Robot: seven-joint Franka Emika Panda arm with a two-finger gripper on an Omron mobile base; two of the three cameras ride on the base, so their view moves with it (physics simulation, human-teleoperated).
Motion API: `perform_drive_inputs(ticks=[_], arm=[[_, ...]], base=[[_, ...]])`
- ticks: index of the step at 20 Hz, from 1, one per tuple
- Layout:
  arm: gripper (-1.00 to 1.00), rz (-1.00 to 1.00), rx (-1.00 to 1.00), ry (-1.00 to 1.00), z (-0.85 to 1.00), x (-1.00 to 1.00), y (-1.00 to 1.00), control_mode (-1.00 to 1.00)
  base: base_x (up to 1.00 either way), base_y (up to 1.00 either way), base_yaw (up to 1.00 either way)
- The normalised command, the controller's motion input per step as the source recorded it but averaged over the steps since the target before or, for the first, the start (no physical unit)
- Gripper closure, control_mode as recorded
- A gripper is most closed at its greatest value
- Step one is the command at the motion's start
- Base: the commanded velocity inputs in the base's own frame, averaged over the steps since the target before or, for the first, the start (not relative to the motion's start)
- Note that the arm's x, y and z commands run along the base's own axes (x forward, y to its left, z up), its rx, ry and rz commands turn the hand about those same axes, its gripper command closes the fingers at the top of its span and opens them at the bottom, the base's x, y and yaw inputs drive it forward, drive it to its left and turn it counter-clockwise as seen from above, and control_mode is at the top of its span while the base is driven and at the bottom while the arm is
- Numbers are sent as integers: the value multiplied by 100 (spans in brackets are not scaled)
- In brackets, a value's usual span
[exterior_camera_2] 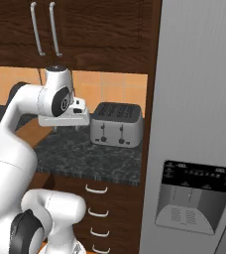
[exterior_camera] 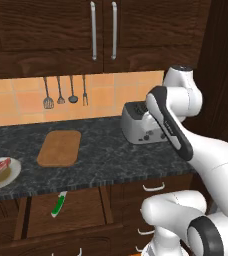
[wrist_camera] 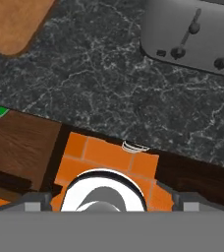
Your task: Pick up the knife from the drawer and place it on the cutting board. Then place the meat from the plate to the cutting board.
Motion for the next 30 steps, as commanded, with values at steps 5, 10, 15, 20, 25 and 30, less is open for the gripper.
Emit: perform_drive_inputs(ticks=[5,10,15,20,25,30], arm=[[-100,29,-3,3,-29,1,8,-100],[-100,3,-1,8,-5,3,20,100],[-100,0,0,0,0,0,0,100],[-100,0,0,0,0,0,0,100],[-100,0,0,0,0,0,0,100],[-100,0,0,0,0,0,0,100]], base=[[0,0,0],[-6,6,0],[-20,-6,44],[20,-1,50],[14,-13,29],[50,-22,19]])
